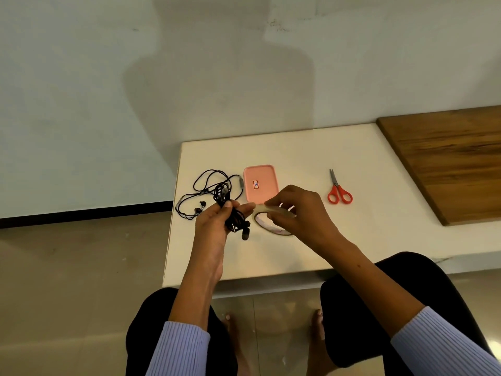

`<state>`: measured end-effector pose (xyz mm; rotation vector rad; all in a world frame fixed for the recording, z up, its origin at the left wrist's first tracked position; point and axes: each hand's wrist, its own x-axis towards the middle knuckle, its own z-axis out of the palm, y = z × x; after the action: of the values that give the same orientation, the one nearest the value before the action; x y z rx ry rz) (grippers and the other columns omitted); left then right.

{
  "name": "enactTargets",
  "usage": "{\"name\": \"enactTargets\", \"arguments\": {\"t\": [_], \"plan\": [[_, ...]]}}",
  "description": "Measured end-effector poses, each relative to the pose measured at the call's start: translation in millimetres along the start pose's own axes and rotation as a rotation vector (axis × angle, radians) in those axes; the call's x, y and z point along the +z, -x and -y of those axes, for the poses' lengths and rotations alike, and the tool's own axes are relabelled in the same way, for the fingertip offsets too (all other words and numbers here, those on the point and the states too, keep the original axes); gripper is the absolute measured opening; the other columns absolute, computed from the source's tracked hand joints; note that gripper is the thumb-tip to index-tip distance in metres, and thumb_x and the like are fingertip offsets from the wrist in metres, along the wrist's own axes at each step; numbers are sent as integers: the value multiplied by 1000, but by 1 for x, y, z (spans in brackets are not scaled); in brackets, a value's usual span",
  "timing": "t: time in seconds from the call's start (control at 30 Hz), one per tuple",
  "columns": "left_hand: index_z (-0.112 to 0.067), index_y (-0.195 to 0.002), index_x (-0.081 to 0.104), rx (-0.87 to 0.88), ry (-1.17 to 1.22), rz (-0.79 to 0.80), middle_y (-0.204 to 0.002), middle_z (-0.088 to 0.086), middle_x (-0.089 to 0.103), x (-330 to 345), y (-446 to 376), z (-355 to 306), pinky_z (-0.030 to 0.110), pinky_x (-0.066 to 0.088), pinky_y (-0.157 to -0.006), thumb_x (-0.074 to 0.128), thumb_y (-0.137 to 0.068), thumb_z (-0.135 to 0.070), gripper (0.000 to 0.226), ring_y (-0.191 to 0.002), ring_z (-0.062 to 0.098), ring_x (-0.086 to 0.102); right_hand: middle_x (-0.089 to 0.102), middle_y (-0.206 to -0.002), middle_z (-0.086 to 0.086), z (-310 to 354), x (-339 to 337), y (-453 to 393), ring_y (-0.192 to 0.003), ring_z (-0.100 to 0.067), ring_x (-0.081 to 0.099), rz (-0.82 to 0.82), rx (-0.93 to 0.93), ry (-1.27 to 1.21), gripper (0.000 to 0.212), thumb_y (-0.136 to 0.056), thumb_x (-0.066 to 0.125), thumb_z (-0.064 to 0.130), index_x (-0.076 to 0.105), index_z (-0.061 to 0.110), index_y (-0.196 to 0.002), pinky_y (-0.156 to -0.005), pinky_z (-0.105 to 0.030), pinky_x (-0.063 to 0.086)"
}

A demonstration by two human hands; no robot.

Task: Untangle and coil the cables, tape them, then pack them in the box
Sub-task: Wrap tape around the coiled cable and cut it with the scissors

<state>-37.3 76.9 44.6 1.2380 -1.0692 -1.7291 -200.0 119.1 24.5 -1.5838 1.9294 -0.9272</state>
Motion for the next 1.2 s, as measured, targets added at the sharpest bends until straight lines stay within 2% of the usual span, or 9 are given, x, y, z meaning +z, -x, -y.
{"name": "enactTargets", "arguments": {"t": [0.17,0.3,0.4,0.6,0.77,0.97,1.07,1.13,1.2], "plan": [[-9,-81,56,102,33,13,-91,18,73,5,4,-5,44,47,-96,40,-98,-12,23,-94,27,70,67,-100,1,-1,8,-2,-78,-9,56,-11,62,64,25,-77,75,24,73,16,-101,-63,-10,37],[-9,-82,56,168,110,19,-86,18,73,9,8,-8,40,48,-93,41,-98,-11,23,-95,33,69,69,-103,-1,-11,13,-3,-86,-12,58,58,131,190,26,-77,75,27,73,17,-101,-69,-20,37],[-7,-81,55,158,144,14,-91,19,72,9,9,-12,37,48,-92,39,-98,-9,23,-93,31,70,71,-101,1,-14,9,3,-88,-16,63,44,90,130,27,-77,75,27,71,17,-102,-74,-25,48],[-6,-81,55,188,99,-2,-91,18,72,4,12,-16,40,47,-93,40,-98,-9,23,-93,29,70,65,-87,9,-13,-4,16,-71,-2,57,-61,81,-25,20,-82,71,21,68,14,-101,-65,-7,42],[-7,-83,58,248,-2,2,-91,17,74,12,19,-10,49,42,-101,41,-98,-12,23,-99,31,68,72,-95,-1,-13,6,13,-79,-9,62,-27,128,-18,20,-82,69,18,72,12,-100,-75,-23,51],[-7,-85,59,292,-2,17,-91,16,74,15,25,-11,51,43,-100,43,-98,-14,22,-101,31,67,72,-102,-1,-22,9,5,-88,-14,63,-14,152,71,24,-81,68,21,72,14,-103,-81,-29,51],[-12,-81,60,288,7,56,-94,14,74,20,27,-13,41,48,-92,43,-97,-12,24,-102,29,67,71,-106,1,-27,0,8,-90,-9,61,41,98,39,27,-80,71,19,70,14,-107,-81,-18,48],[-14,-81,62,280,2,94,-96,13,74,22,28,-13,41,44,-95,43,-97,-11,25,-102,25,67,68,-111,3,-31,-10,10,-92,-4,57,97,78,14,37,-76,74,12,67,16,-112,-76,-5,40],[-19,-80,68,271,-11,131,-96,11,74,23,30,-14,42,39,-102,43,-96,-12,31,-104,23,67,65,-115,5,-38,-19,13,-96,-1,55,121,91,5,51,-71,74,2,63,18,-118,-73,0,39]]}}
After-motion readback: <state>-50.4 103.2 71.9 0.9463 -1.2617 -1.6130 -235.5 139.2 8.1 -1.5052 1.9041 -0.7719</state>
